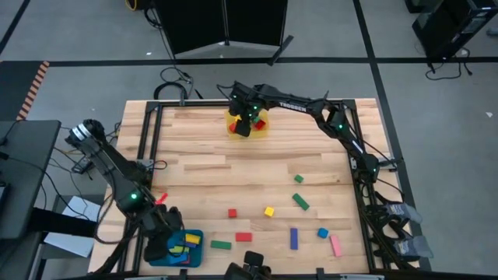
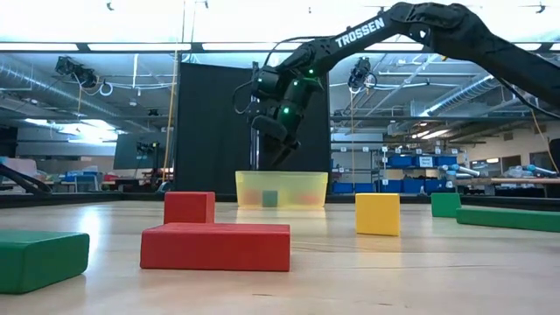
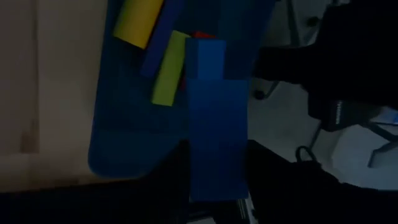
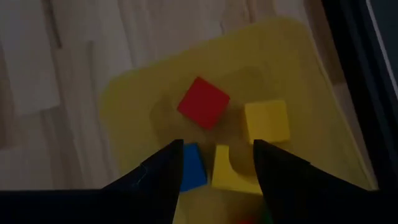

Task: Sort blocks by size
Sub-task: Put the blue rectangular block into the blue bin, then put the yellow arch into the blue bin

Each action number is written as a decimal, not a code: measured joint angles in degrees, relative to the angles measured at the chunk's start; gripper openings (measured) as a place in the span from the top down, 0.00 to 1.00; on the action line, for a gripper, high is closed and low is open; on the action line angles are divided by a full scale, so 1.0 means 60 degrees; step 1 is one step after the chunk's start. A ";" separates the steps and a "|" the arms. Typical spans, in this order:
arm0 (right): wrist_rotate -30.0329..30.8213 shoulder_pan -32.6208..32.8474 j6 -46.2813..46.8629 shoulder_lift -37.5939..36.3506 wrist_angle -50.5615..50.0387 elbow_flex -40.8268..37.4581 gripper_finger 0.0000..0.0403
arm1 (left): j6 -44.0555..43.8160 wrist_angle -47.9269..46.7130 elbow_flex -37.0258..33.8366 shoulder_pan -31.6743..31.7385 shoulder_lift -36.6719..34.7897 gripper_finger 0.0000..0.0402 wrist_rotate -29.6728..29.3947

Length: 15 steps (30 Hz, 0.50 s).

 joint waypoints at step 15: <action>0.0024 -0.0003 -0.0179 0.0205 0.0011 -0.0015 0.49 | -0.0791 0.1175 0.0000 0.0002 0.0764 0.33 0.0016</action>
